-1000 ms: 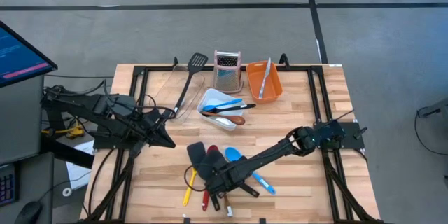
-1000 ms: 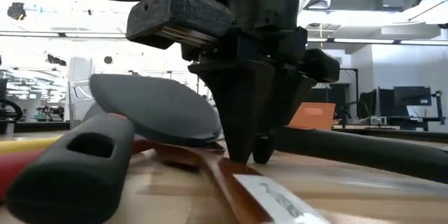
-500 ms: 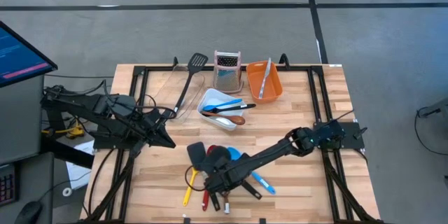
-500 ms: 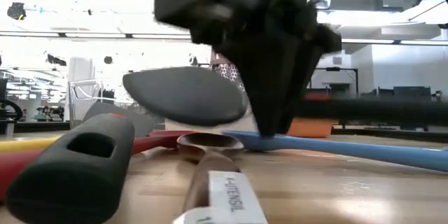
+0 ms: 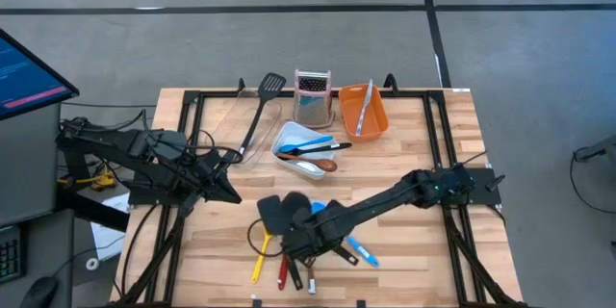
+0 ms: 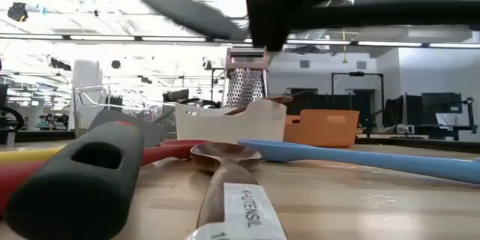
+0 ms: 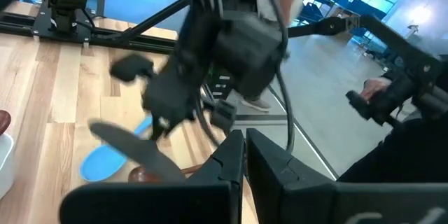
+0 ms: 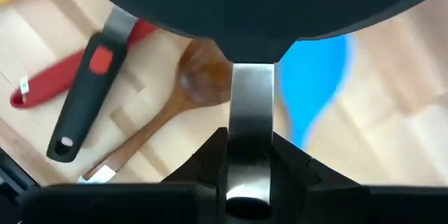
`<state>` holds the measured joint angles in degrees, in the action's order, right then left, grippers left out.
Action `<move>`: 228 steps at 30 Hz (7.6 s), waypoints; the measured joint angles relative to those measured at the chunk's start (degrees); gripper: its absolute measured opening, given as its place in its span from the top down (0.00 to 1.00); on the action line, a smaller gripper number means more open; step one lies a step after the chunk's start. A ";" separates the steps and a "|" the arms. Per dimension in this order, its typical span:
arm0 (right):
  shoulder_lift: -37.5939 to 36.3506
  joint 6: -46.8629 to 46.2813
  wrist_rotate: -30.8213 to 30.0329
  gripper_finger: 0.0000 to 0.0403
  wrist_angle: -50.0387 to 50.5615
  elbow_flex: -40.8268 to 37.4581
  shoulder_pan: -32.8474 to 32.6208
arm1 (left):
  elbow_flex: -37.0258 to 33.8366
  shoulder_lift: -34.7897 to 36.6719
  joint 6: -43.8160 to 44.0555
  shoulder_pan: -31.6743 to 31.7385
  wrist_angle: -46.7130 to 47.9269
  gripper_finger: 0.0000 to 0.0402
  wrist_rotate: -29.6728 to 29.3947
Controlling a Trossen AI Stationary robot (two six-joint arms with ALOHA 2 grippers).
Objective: Pick & Place Kitchen Items
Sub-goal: Put the black turner spatula into the transparent bin
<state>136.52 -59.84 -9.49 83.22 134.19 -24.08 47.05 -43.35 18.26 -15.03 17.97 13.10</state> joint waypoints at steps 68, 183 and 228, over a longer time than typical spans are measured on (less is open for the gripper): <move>-15.23 -8.48 -56.73 0.85 6.73 0.13 3.32 | 0.02 -28.66 -24.03 3.46 -58.87 0.51 -39.78; -22.83 8.84 -24.99 0.66 2.98 -0.46 6.58 | 0.00 -23.33 -20.74 41.02 -2.50 1.00 -45.00; -22.83 8.86 -25.02 0.68 2.95 -0.46 7.87 | 0.20 -18.49 -18.32 45.33 17.90 1.00 -26.17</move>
<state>113.69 -50.98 -34.51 86.17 133.73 -16.21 47.24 -61.84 -0.05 30.30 35.88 -13.07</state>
